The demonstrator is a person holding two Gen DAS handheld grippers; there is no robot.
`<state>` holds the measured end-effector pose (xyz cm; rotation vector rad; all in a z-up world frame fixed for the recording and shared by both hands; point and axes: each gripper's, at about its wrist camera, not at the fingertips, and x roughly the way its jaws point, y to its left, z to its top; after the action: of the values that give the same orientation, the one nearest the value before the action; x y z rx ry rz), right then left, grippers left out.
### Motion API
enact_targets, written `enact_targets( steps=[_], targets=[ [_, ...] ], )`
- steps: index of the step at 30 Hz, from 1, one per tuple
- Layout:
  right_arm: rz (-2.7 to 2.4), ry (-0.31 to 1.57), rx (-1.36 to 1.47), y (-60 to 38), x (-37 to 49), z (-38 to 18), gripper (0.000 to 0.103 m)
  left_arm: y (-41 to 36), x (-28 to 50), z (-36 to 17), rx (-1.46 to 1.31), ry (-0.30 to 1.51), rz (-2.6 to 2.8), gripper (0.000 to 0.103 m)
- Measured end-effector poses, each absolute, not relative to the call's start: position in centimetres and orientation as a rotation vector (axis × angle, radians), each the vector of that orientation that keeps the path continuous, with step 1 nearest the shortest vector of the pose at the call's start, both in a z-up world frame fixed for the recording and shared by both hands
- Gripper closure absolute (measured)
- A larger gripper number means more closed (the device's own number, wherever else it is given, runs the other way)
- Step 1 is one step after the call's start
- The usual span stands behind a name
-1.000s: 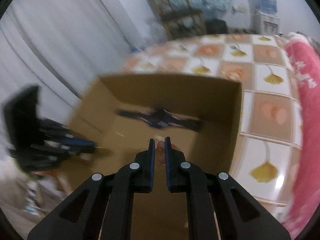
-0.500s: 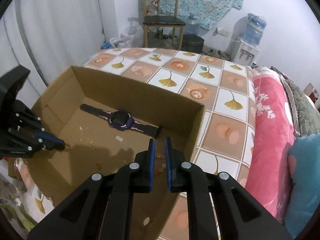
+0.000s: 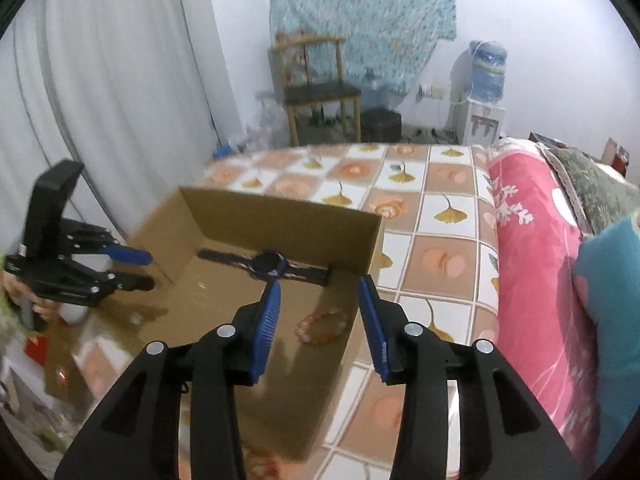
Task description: Organize jewelry
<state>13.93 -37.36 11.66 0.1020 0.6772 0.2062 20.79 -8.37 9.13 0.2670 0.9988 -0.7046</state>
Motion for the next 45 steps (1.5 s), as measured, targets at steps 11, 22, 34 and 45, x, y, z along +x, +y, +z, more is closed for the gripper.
enact_targets(
  steps=[11, 22, 34, 45],
  targets=[
    [0.164, 0.762, 0.358, -38.0, 3.0, 3.9, 0.054, -4.3, 7.1, 9.8, 0.15, 0.766, -0.834, 0.046],
    [0.07, 0.952, 0.251, -33.8, 5.3, -2.1, 0.061, -11.7, 5.9, -0.1, 0.01, 0.959, -0.885, 0.068],
    [0.043, 0.993, 0.115, -32.6, 6.5, -4.1, 0.074, -15.8, 6.6, -2.3, 0.12, 1.019, -0.846, 0.08],
    [-0.002, 0.918, 0.003, -31.2, 4.8, -2.8, 0.093, -17.3, 5.6, -1.8, 0.219, 0.944, -0.788, 0.095]
  ],
)
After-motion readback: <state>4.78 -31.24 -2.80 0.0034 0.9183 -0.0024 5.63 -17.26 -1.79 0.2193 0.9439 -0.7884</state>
